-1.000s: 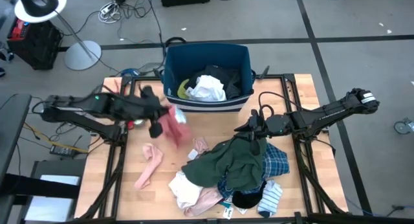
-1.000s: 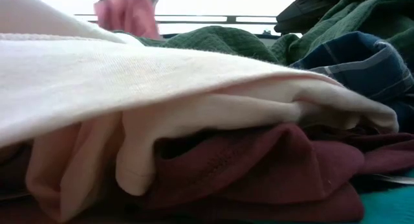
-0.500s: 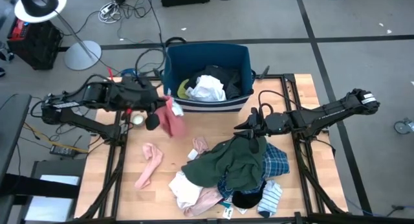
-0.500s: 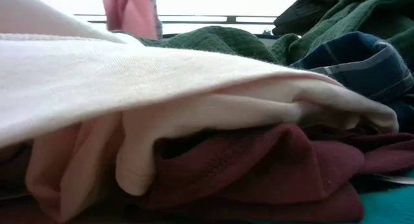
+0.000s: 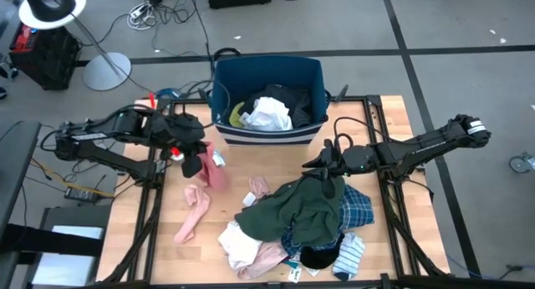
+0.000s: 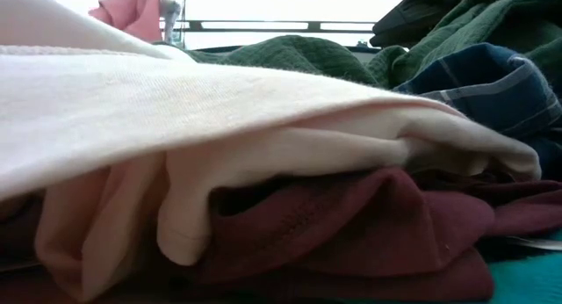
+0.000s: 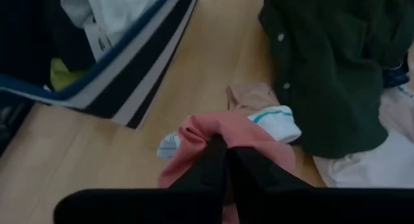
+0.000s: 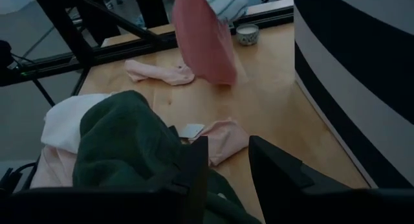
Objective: Sort clothes
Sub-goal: Put the dark pink boxer into the blue laundry organizer
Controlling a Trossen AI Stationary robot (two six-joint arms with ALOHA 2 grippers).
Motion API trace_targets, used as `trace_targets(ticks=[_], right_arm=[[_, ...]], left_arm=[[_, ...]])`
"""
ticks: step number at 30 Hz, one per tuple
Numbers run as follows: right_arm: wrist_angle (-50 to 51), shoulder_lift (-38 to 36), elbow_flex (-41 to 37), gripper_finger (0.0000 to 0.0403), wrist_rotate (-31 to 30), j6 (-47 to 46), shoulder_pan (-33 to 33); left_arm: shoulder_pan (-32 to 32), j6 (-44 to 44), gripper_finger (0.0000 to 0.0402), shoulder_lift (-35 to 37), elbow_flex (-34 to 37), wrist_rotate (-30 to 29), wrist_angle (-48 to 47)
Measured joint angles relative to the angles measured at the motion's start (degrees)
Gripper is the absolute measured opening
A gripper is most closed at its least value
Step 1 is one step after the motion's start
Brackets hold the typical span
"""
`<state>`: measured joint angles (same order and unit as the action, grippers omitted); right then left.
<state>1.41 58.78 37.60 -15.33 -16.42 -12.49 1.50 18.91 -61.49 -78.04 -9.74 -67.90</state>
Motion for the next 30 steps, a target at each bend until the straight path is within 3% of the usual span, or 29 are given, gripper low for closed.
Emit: trace_targets(ticks=[14,30], right_arm=[[0.0,0.0,0.0,0.0113,0.0,0.0,0.0],[0.0,0.0,0.0,0.0113,0.0,0.0,0.0]], left_arm=[[0.0,0.9,0.0022,0.0,6.8,0.0,0.9],[0.0,0.9,0.0023,0.0,7.1,0.0,1.3]])
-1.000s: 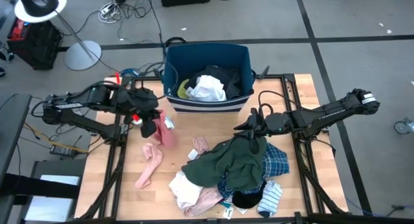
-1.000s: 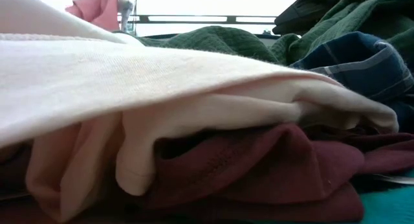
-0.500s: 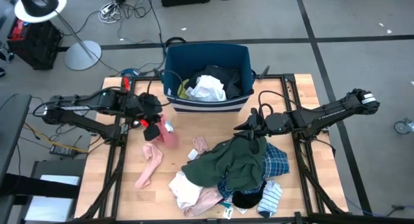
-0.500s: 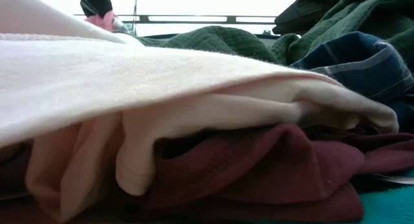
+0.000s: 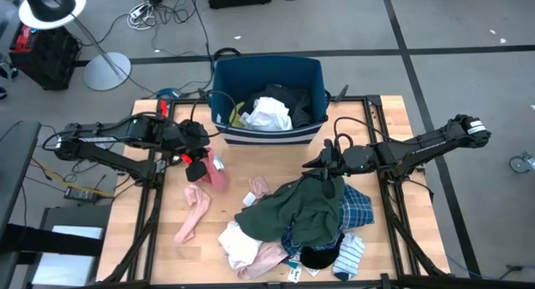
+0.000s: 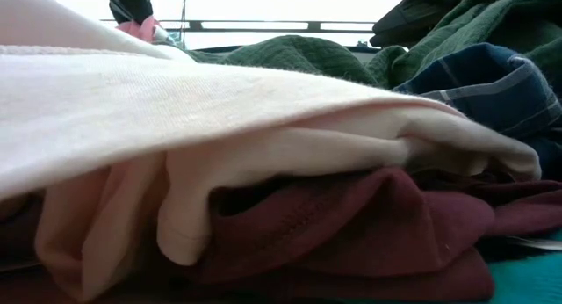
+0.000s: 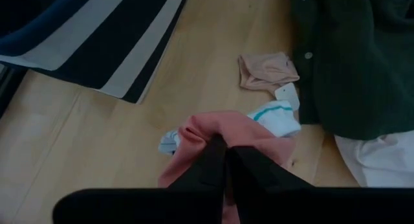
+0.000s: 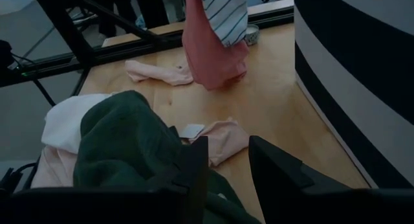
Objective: Sort clothes
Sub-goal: Put the dark pink boxer into the blue laundry organizer, then put the dark pink boxer into the laundry organizer
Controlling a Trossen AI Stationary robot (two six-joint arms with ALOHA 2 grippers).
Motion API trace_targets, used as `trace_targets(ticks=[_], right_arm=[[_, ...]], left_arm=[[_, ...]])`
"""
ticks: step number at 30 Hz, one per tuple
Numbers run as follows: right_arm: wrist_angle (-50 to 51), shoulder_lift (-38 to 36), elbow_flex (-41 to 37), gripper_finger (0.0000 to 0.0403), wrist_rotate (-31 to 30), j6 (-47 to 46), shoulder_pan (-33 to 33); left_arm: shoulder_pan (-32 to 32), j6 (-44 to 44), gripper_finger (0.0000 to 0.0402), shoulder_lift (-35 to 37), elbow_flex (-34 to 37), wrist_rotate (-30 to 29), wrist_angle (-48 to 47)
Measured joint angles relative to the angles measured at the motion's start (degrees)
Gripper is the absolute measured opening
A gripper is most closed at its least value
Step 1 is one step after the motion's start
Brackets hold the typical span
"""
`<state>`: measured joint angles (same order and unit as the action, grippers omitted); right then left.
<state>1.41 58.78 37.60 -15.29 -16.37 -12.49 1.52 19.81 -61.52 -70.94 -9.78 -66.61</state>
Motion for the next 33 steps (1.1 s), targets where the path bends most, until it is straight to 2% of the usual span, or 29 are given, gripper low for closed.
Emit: trace_targets(ticks=[9,15,25,33], right_arm=[[0.0,0.0,0.0,0.0113,0.0,0.0,0.0],[-3.4,1.6,0.0,0.0113,0.6,-0.9,0.0],[-30.7,18.2,0.0,0.0113,9.6,3.7,5.1],[-32.2,30.8,7.5,0.0118,13.4,3.0,7.0]], left_arm=[[0.0,0.0,0.0025,0.0,0.0,0.0,0.0],[0.0,0.0,0.0049,0.0,0.0,0.0,1.2],[0.0,-0.1,0.0067,0.0,0.0,0.0,4.3],[0.0,0.0,0.0067,0.1,1.9,-0.1,4.5]])
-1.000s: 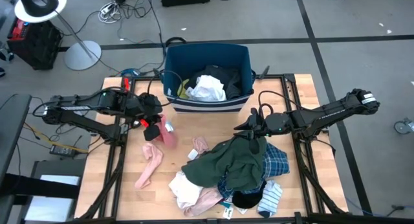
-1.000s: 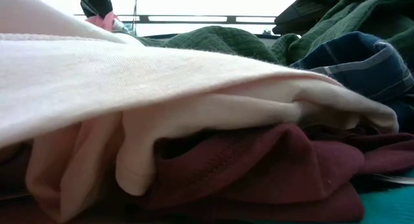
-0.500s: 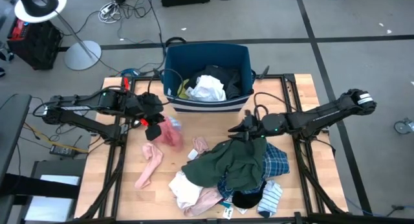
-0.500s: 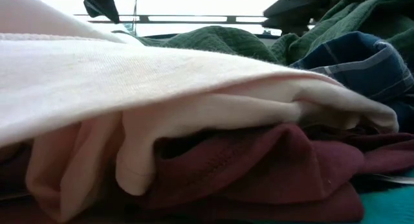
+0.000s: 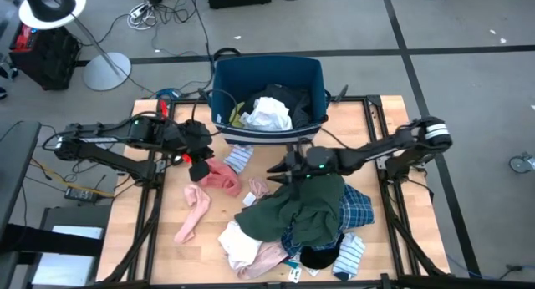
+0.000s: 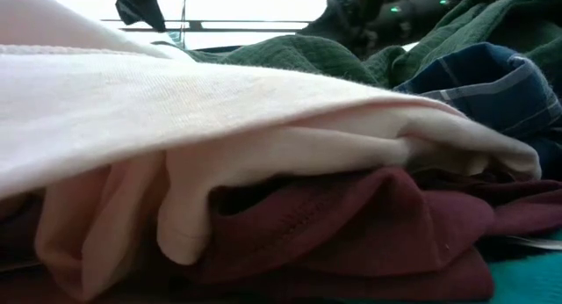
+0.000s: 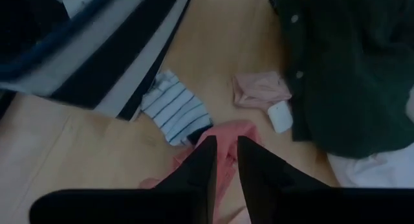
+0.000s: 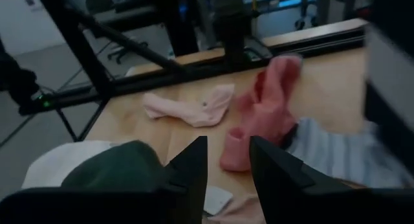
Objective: Sort clothes
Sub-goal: Put the dark pink boxer into the laundry organizer
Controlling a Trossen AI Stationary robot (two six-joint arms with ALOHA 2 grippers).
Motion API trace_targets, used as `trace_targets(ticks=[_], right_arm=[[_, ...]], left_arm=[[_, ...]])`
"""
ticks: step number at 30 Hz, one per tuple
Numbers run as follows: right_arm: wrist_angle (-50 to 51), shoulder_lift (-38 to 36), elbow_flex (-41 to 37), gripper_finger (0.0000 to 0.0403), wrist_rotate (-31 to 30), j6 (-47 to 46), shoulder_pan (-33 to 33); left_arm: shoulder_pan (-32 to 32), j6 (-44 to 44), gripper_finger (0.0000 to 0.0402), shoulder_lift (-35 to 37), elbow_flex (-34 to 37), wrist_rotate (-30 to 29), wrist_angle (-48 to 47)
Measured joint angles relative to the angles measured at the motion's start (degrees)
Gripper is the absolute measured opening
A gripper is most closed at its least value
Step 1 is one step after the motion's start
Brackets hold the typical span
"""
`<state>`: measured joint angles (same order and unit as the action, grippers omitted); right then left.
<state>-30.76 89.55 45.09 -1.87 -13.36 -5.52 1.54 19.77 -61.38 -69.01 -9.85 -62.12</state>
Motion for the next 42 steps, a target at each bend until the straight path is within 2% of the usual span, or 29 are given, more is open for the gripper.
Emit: trace_targets(ticks=[5,10,15,21,27,31,35,42], right_arm=[[4.5,5.0,5.7,0.0122,4.5,1.3,0.0],[6.9,6.2,7.1,0.0122,4.7,1.6,0.0],[7.3,5.7,7.1,0.0124,4.8,1.6,0.0],[7.6,5.9,7.2,0.0125,5.1,1.6,0.0],[8.3,5.9,7.2,0.0123,5.2,1.6,0.0],[8.4,5.9,7.2,0.0123,6.5,1.6,0.0],[8.4,5.9,7.2,0.0123,6.5,1.6,0.0],[8.4,5.9,7.1,0.0123,6.6,1.5,0.0]], left_arm=[[0.0,0.2,0.0067,-0.1,8.8,0.0,1.4],[0.0,-0.3,0.0067,-0.1,18.7,-0.2,10.0],[-0.1,-1.6,0.0076,-0.1,25.2,1.3,18.0],[-0.1,-4.7,0.0112,-0.1,28.3,1.1,25.0],[-0.1,-7.9,0.0145,-0.1,28.9,-5.0,26.4],[-0.1,-9.0,0.015,-0.1,28.9,-7.4,26.4],[-0.1,-8.8,0.0148,-0.1,28.9,-5.3,26.3],[-0.1,-8.7,0.0148,-0.2,28.9,-5.0,26.1]])
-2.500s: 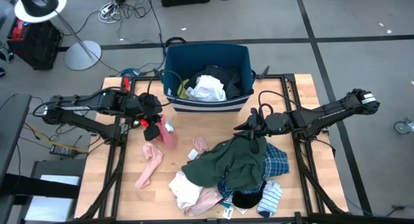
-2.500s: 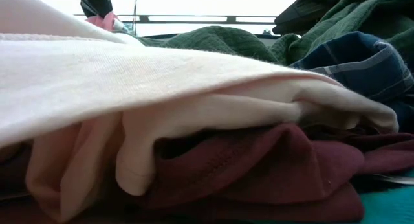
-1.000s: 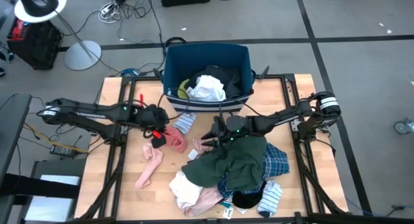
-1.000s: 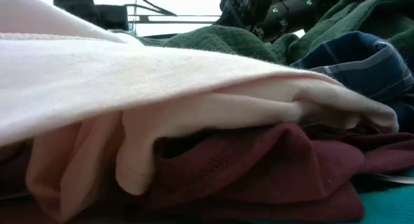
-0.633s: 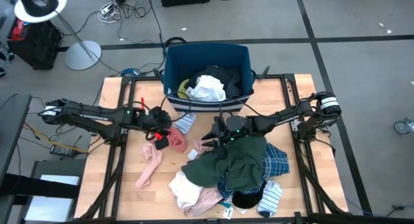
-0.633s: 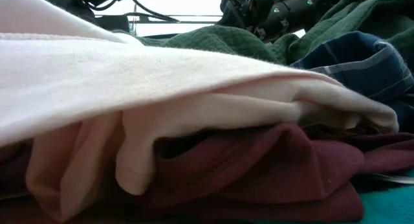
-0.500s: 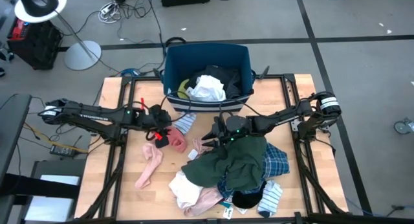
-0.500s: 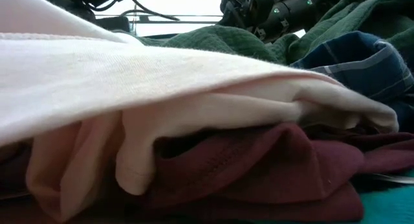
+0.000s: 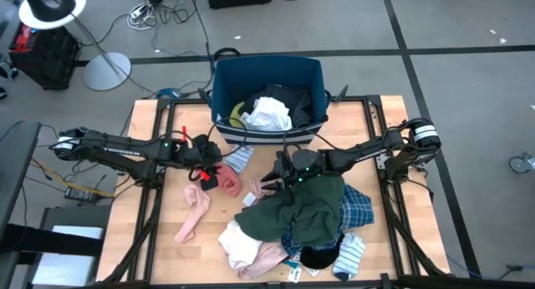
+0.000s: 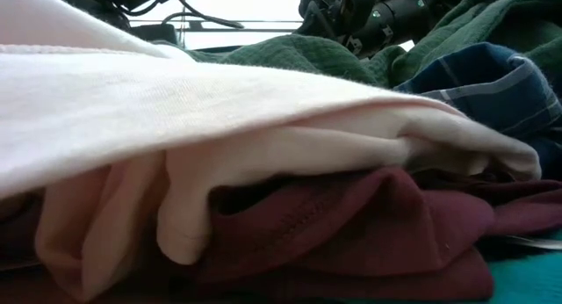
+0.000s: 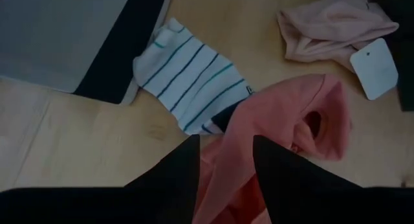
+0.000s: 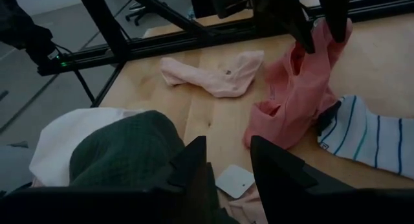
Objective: Sort clothes
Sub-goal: Put the dark pink boxer into the laundry organizer
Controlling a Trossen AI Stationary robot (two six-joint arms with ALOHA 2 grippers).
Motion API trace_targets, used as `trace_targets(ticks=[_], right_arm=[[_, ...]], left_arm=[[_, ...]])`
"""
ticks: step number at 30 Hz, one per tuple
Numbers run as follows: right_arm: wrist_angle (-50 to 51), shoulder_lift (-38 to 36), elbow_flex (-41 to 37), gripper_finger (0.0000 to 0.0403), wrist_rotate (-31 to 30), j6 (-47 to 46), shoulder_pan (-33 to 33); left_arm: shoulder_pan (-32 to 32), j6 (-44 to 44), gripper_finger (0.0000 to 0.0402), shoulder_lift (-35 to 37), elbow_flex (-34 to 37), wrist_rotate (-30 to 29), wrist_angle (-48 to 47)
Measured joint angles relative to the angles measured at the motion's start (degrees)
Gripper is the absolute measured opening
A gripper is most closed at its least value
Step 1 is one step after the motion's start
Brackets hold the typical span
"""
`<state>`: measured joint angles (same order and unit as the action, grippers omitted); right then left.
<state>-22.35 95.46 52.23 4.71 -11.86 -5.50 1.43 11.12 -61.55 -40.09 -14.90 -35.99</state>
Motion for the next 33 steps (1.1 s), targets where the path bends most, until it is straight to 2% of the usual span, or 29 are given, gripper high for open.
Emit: trace_targets(ticks=[6,11,13,16,18,26,33], right_arm=[[0.0,0.0,0.0,0.0124,0.2,0.0,0.0],[0.2,0.0,0.0,0.0121,0.9,0.0,0.0],[0.2,0.0,0.0,0.0122,0.9,0.0,0.1],[0.2,0.0,0.0,0.0122,1.0,0.0,0.1],[0.2,0.0,0.0,0.0122,1.0,0.0,0.1],[0.3,0.0,0.0,0.0121,1.0,0.0,0.2],[0.3,0.0,0.0,0.0119,1.0,0.0,0.3]], left_arm=[[0.0,1.7,0.0147,-0.4,4.2,0.3,-0.1],[0.0,6.0,0.0138,-0.8,6.3,3.5,-0.3],[0.1,6.9,0.0114,-0.8,6.2,3.7,-0.4],[0.1,6.3,0.0042,-0.7,4.4,3.7,-0.9],[0.1,5.8,0.0013,-0.6,1.9,3.9,-2.9],[0.1,2.0,0.0003,-0.6,-16.8,3.8,-16.6],[0.1,-3.8,0.0001,-0.6,-35.9,-3.2,-20.3]])
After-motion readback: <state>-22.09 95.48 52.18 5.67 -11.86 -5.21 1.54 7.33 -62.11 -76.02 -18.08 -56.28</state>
